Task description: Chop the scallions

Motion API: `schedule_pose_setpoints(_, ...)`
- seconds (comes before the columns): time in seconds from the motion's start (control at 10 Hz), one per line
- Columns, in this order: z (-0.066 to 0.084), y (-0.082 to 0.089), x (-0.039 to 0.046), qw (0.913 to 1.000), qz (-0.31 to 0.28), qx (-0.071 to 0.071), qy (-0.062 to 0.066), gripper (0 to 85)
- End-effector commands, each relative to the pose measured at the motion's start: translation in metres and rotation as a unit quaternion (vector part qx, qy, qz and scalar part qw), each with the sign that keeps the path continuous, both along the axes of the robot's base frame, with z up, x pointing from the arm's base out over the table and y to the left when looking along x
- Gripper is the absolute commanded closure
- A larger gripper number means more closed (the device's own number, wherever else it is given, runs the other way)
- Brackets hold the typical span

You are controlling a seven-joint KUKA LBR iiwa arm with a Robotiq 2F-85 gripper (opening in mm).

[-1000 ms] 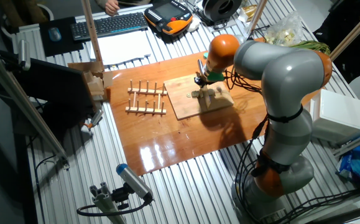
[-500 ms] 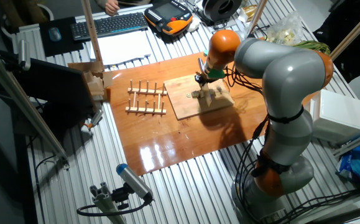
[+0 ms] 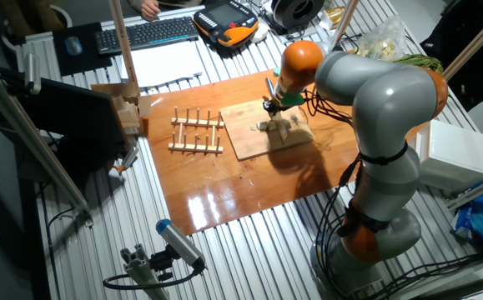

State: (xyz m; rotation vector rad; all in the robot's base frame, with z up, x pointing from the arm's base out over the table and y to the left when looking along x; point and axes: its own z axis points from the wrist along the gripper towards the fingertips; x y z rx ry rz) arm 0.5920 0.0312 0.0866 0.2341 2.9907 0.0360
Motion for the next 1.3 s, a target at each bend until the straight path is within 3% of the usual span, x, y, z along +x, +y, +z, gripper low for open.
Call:
schedule_pose_setpoints(0.0, -0.001, 0.000, 0.0006, 1.0000, 0.000, 0.001, -0.001, 85.0)
schedule_pose_setpoints(0.9, -0.015, -0.004, 0.0012, 1.0000, 0.003, 0.004, -0.006, 85.0)
schedule_pose_setpoints(1.2, -0.024, -0.003, 0.0007, 0.9999, 0.002, -0.003, -0.013, 85.0)
